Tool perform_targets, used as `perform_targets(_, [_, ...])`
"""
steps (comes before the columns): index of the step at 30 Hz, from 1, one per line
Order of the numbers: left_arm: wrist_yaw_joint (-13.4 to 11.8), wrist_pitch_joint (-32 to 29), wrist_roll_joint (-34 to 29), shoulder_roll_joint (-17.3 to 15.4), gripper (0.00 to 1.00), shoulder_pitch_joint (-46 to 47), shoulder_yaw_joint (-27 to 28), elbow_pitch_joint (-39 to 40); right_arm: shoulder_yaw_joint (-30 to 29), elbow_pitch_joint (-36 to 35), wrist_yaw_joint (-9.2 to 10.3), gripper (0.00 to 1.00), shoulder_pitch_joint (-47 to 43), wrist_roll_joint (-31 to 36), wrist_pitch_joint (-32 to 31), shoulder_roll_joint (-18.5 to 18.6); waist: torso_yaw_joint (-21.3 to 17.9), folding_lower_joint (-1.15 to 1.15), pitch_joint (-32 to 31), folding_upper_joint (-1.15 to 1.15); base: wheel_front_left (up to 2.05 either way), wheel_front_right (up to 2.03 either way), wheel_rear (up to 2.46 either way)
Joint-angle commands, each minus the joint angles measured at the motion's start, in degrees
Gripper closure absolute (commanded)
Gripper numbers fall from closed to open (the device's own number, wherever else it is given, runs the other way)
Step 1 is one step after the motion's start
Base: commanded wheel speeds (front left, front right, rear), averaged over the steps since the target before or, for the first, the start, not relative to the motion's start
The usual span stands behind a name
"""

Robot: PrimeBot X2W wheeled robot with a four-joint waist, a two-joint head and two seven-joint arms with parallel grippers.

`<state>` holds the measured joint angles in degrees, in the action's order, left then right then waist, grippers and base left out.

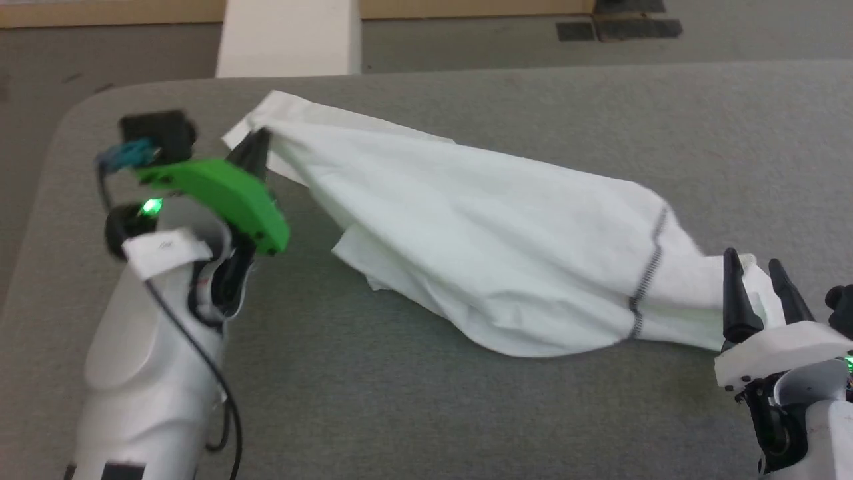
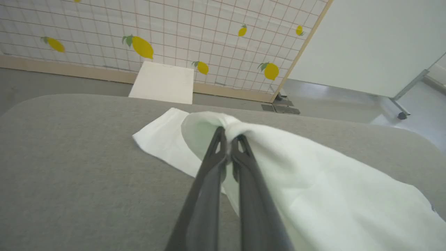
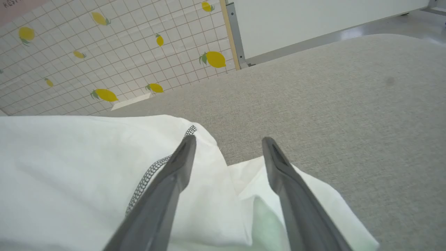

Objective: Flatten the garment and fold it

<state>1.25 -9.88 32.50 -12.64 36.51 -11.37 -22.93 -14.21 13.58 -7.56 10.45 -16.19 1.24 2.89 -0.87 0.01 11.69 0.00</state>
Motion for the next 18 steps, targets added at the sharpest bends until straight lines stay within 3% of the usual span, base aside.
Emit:
perform_targets(1, [-1.4,0.4,0.7,-1.0,1.0,-3.8,1.2,2.2,0.3,0.1,0.08,0.0,-0.6,0.4,-0.2,0.0,5.4,-0.01,-4.4,0.0,0.0,0.0,0.0])
perform_targets(6, [-7.9,-1.1,2.3,-2.8,1.0,-19.0,5.5,12.4,0.9,0.1,0.08,0.0,-1.6,0.7,-0.7,0.0,9.6,-0.01,-6.5,0.0,0.0,0.0,0.0])
perform_targets(9, [-10.5,-2.5,3.8,-2.7,1.0,-28.4,7.1,15.7,1.8,0.2,0.08,0.0,-1.8,0.6,-0.9,0.0,10.9,-0.01,-7.3,0.0,0.0,0.0,0.0])
perform_targets(16, [-10.3,-8.8,7.3,0.9,0.98,-42.8,2.3,17.5,3.4,1.4,0.08,0.0,-2.3,-0.2,-1.3,0.0,12.4,-0.01,-8.4,0.0,0.0,0.0,0.0])
perform_targets(17, [-10.2,-8.8,7.9,1.3,0.18,-43.1,2.5,17.6,3.6,1.5,0.08,0.0,-2.4,-0.2,-1.4,0.0,12.5,-0.01,-8.5,0.0,0.0,0.0,0.0])
perform_targets(18, [-10.1,-8.3,8.8,1.7,0.0,-43.1,3.1,18.2,3.8,1.7,0.08,0.0,-2.5,-0.2,-1.5,0.0,12.6,-0.01,-8.6,0.0,0.0,0.0,0.0])
